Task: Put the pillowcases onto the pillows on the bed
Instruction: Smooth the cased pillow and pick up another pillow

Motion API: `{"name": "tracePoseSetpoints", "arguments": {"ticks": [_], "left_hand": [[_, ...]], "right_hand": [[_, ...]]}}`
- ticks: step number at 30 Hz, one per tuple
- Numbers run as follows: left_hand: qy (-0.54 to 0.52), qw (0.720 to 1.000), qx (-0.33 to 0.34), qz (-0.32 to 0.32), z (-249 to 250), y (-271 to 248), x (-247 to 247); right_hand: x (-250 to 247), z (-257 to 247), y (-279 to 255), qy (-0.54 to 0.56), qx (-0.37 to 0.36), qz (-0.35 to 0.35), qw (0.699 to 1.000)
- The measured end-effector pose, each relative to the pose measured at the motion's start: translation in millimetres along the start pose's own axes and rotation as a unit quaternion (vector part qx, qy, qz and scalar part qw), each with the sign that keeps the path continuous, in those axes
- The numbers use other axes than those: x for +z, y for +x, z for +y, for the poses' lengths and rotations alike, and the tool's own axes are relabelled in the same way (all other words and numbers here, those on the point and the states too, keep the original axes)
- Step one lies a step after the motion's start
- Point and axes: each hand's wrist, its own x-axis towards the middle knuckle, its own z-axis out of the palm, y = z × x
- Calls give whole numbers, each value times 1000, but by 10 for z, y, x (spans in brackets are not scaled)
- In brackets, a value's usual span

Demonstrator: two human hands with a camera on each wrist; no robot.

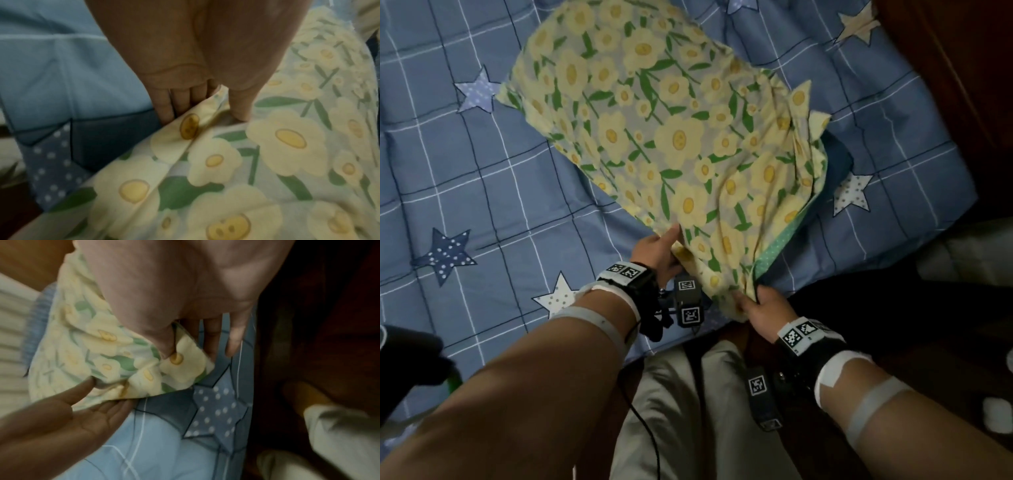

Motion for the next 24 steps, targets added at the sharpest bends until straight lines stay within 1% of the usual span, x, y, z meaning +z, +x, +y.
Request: {"name": "tracePoseSetpoints", "arguments": {"ticks": [2,3,5,6,8,9,10,11,12,13,14,15,17,18,21,23,24], "left_hand": [[58,996,59,39,-30,101,79],[77,993,77,53,-54,186,103],[73,992,81,58,-110,374,112],[57,993,76,64,-162,533,69],[54,993,73,76,-151,605,-31],[65,990,78,94,-76,520,-74],[76,987,84,112,64,361,-115],[94,983,85,130,212,190,-160],[117,977,90,153,316,135,-232],[140,969,92,184,420,97,-305],[158,959,96,216,515,110,-402],[168,949,108,245,606,96,-500],[195,931,132,279,739,96,-678],[212,925,133,287,784,107,-753],[273,919,93,268,885,41,-821],[277,918,60,277,949,-35,-722],[269,918,59,285,995,-61,-642]], "right_hand": [[-165,80,11,-42,-9,21,999],[-250,102,24,-64,-9,35,997],[-379,60,34,-101,-20,53,993],[-400,25,51,-113,-23,48,992],[-405,-49,75,-129,-13,6,992],[-403,-81,100,-120,-4,-19,993],[-423,-132,126,-76,6,-32,997],[-467,-207,160,6,19,-24,1000],[-545,-296,199,105,29,1,994],[-647,-421,231,194,31,49,979],[-757,-565,265,260,30,94,960],[-858,-711,299,304,22,127,944],[-1003,-934,392,333,7,156,930],[-1040,-1027,438,326,1,162,931],[-1059,-1274,548,277,3,142,950],[-1034,-1413,622,257,20,120,959],[-1029,-1462,673,251,22,117,961]]}}
